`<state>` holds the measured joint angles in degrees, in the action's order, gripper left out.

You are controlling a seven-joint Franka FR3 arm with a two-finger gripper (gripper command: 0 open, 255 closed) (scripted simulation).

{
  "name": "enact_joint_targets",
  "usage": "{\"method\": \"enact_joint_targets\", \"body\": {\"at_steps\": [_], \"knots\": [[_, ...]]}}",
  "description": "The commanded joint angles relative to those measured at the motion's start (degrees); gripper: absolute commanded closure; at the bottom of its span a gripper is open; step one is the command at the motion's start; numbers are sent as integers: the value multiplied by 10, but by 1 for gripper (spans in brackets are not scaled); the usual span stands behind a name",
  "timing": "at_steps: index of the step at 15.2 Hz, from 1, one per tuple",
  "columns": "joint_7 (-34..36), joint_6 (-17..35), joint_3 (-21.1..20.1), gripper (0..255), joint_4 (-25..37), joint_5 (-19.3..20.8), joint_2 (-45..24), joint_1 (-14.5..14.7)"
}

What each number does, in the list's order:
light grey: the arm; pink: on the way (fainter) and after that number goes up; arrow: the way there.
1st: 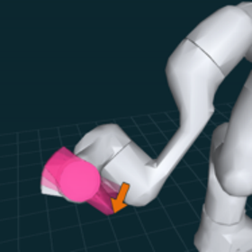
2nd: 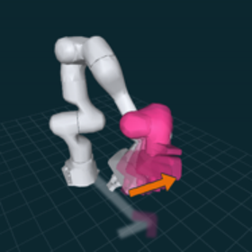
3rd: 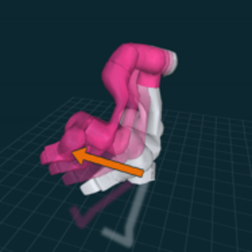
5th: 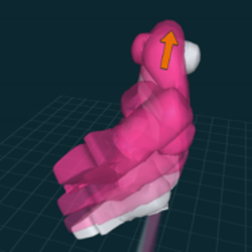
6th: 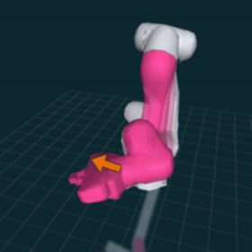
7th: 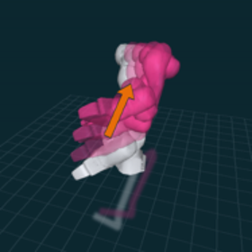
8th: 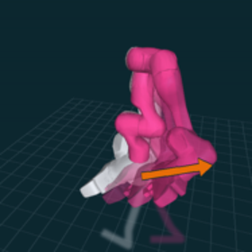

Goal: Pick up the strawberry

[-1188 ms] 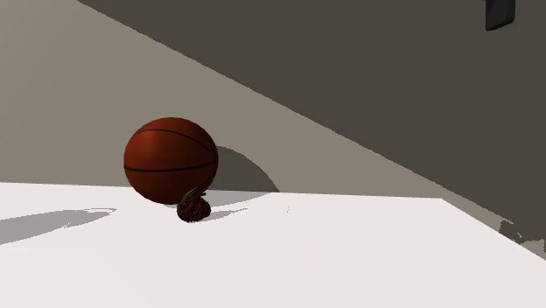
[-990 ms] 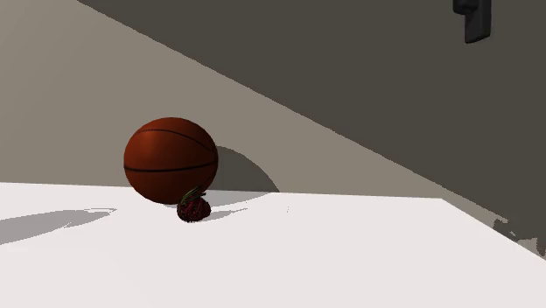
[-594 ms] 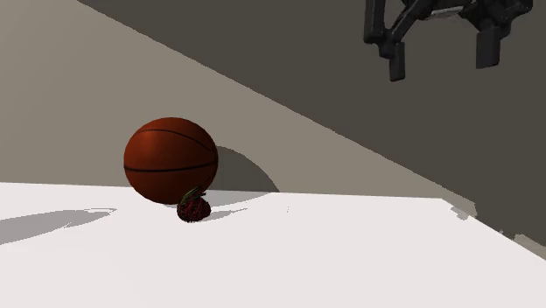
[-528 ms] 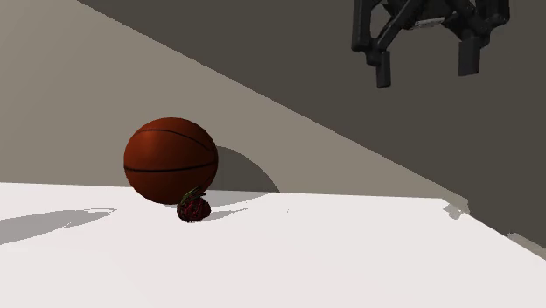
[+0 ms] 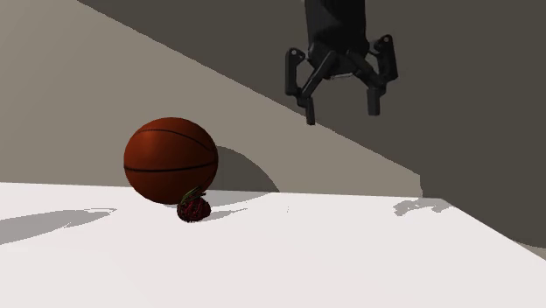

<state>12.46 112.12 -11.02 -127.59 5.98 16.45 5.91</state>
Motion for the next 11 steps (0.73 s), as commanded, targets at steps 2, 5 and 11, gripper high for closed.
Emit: {"method": "enact_joint_targets", "body": {"at_steps": [2,5,11], "knots": [[7,21,-17,0,33,10,-54,9],[18,39,-34,0,68,24,-108,19],[42,62,-62,0,151,65,-221,45]]}}
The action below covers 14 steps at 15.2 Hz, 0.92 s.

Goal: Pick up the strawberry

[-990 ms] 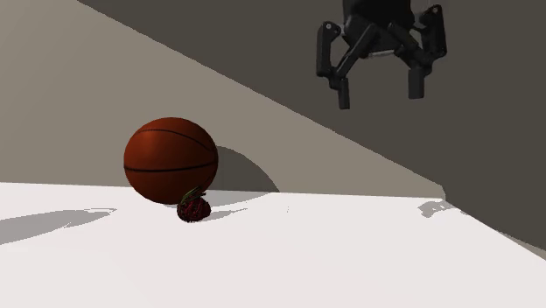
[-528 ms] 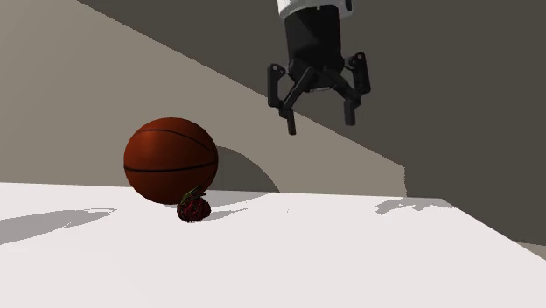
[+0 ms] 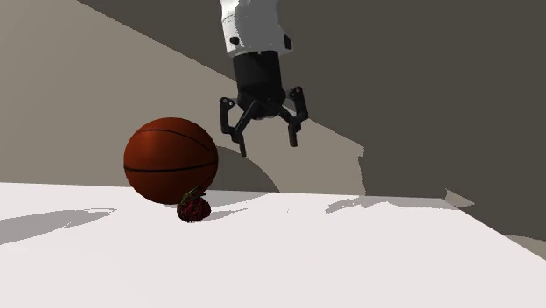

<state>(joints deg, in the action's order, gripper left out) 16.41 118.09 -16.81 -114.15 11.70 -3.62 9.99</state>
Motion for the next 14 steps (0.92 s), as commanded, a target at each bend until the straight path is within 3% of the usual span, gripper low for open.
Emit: {"method": "enact_joint_targets", "body": {"at_steps": [1,14], "knots": [[7,4,-7,0,33,15,-39,10],[27,-17,-24,0,290,113,-294,114]]}}
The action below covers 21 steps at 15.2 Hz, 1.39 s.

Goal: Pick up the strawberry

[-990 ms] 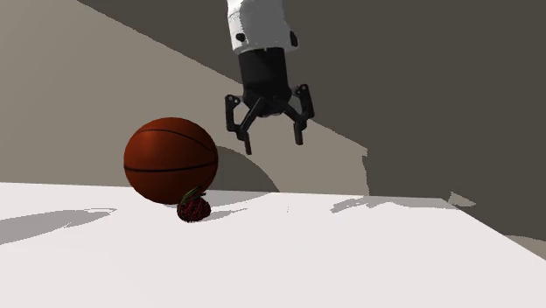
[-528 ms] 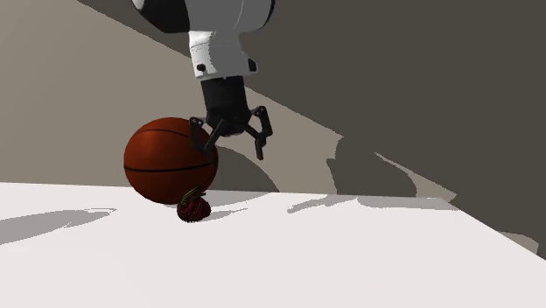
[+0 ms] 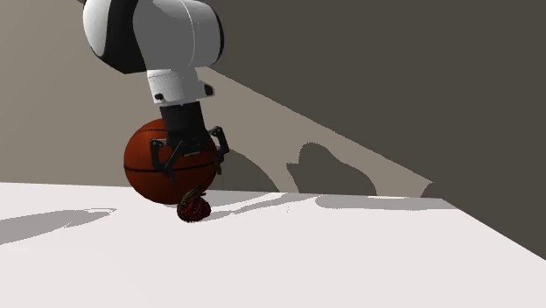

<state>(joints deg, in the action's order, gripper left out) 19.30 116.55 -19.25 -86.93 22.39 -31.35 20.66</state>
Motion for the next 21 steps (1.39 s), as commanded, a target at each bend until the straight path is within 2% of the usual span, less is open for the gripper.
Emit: {"method": "enact_joint_targets", "body": {"at_steps": [1,10,11,21], "knots": [[-3,-4,0,0,34,10,-30,14],[11,38,8,0,14,22,-55,16],[10,38,8,255,14,22,-55,16],[9,32,7,255,16,21,-51,16]]}}
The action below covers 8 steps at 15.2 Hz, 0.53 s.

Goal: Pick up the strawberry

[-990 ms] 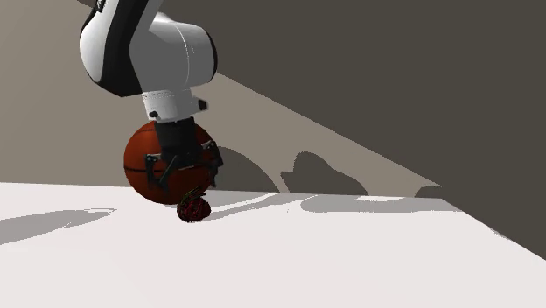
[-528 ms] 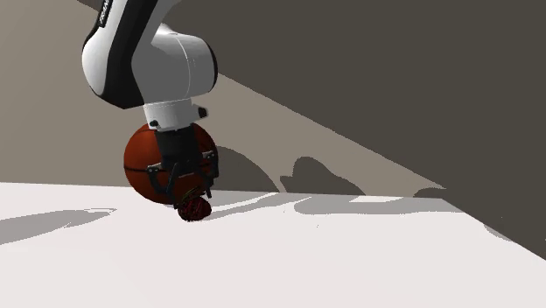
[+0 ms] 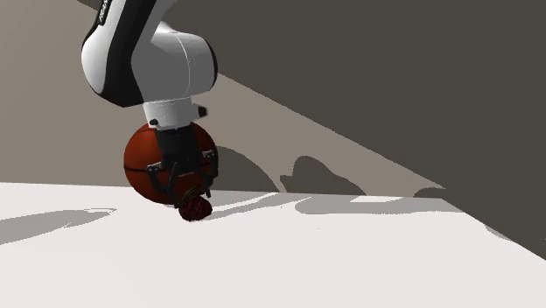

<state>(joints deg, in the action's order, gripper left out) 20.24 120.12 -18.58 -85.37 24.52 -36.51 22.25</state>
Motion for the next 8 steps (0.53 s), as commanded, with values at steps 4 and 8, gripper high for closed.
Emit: {"method": "enact_joint_targets", "body": {"at_steps": [4,8], "knots": [[-8,-25,-4,255,10,-7,14,-1],[-15,-48,-8,255,23,-14,25,-2]]}}
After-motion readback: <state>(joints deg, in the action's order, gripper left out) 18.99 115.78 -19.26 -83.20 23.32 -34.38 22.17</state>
